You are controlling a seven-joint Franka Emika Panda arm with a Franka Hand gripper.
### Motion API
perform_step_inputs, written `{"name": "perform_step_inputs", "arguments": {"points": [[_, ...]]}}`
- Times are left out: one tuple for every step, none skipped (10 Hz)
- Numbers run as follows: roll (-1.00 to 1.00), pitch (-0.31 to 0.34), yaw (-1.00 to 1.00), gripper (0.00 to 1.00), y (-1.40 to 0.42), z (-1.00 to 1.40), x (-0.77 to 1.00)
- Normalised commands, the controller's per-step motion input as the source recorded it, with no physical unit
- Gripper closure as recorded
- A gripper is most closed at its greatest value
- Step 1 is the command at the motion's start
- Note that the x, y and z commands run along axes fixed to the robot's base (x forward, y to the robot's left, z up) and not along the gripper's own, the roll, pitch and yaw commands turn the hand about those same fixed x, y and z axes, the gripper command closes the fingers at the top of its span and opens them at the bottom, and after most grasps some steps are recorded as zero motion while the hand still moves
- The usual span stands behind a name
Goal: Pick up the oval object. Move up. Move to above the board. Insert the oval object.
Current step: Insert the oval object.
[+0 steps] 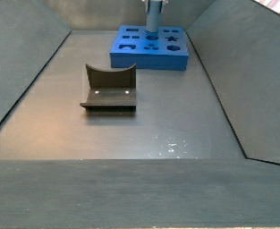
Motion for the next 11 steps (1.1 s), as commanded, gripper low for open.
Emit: {"name": "perform_step_inputs", "arguments": {"points": [[0.01, -0.039, 0.00, 1.00, -0.14, -0.11, 0.00], [0.00, 0.000, 0.00, 1.00, 0.00, -0.02, 0.00], [0.00, -0.010, 0.00, 1.00, 0.00, -0.12, 0.00], [0.02, 0.000, -0.03, 1.00, 0.00, -0.22, 0.10], [0.04, 0.000, -0.07, 1.00, 0.00, -0.28, 0.10], [0.00, 0.000, -0.10, 1.00, 0.00, -0.11, 0.06], [-0.01, -0.004, -0.05, 1.00, 0.00, -0.02, 0.03], [0.00, -0.003, 0.00, 1.00, 0.00, -0.04, 0.00], [0.19, -0.100, 0.03, 1.00, -0.05, -0.37, -0.02], [0.33, -0.157, 0.14, 1.00, -0.05, -0.51, -0.05], [0.34, -0.167, 0.19, 1.00, -0.04, -0.52, -0.03]]}}
